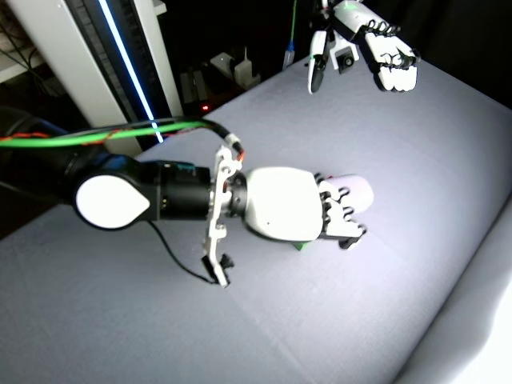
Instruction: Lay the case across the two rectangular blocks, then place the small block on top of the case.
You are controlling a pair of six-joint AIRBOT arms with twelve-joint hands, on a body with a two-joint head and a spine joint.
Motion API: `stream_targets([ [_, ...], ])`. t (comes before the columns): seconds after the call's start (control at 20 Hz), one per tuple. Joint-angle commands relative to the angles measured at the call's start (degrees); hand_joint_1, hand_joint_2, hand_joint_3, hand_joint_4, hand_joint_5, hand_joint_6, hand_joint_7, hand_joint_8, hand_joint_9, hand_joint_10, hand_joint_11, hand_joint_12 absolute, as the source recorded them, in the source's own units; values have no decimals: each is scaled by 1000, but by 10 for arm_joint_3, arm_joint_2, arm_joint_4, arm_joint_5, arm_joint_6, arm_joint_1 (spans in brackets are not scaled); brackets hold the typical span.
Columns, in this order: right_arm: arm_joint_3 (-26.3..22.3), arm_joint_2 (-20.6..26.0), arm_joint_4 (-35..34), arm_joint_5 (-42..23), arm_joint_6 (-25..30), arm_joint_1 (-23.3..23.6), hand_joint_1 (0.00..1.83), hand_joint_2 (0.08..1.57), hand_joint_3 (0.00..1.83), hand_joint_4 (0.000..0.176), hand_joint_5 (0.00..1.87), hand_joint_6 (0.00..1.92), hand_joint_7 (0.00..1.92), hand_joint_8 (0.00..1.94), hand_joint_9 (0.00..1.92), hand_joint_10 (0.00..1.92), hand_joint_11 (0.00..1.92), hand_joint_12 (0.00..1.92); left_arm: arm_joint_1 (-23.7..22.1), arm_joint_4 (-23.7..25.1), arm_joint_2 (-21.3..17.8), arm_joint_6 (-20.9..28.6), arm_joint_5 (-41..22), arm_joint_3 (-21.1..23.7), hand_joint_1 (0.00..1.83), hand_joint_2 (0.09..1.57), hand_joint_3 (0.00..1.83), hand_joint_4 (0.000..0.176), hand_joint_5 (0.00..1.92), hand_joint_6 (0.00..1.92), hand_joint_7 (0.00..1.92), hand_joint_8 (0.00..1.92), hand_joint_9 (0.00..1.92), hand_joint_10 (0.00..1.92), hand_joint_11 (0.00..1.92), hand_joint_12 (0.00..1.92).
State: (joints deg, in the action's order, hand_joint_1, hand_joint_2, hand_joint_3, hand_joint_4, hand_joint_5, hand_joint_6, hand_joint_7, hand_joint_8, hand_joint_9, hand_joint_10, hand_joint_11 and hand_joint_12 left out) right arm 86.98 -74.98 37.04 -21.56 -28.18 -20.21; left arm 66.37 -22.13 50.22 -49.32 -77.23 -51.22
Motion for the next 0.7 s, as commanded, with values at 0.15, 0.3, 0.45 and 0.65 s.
stream_targets([
  [0.15, -6, 10, -15, -49, -2, 6, 1161, 978, 0, 18, 434, 0, 527, 1, 516, 20, 10, 1141, -1, 6, 3, 5, -76, 3, 834, 870, 0, 0, 264, 1, 266, 1, 256, 1, 0, 733],
  [0.3, -17, 28, -37, -50, -21, 6, 1119, 986, 2, 25, 420, 0, 530, 4, 516, 13, 0, 1167, 1, 4, 2, 6, -78, 4, 829, 879, 4, 0, 263, 0, 256, 0, 244, 0, 0, 729],
  [0.45, -37, 70, -84, -91, -23, 5, 1110, 1001, 1, 6, 399, 0, 485, 3, 520, 7, 61, 1204, 4, 2, 1, 6, -83, 6, 829, 879, 1, 0, 264, 1, 254, 1, 242, 0, 0, 685],
  [0.65, -94, 138, -208, -186, -101, -45, 1047, 1049, 8, 14, 360, 0, 428, 0, 452, 0, 1, 1215, 10, -1, 0, 14, -97, 7, 838, 890, 2, 0, 266, 1, 271, 4, 269, 7, 0, 781],
])
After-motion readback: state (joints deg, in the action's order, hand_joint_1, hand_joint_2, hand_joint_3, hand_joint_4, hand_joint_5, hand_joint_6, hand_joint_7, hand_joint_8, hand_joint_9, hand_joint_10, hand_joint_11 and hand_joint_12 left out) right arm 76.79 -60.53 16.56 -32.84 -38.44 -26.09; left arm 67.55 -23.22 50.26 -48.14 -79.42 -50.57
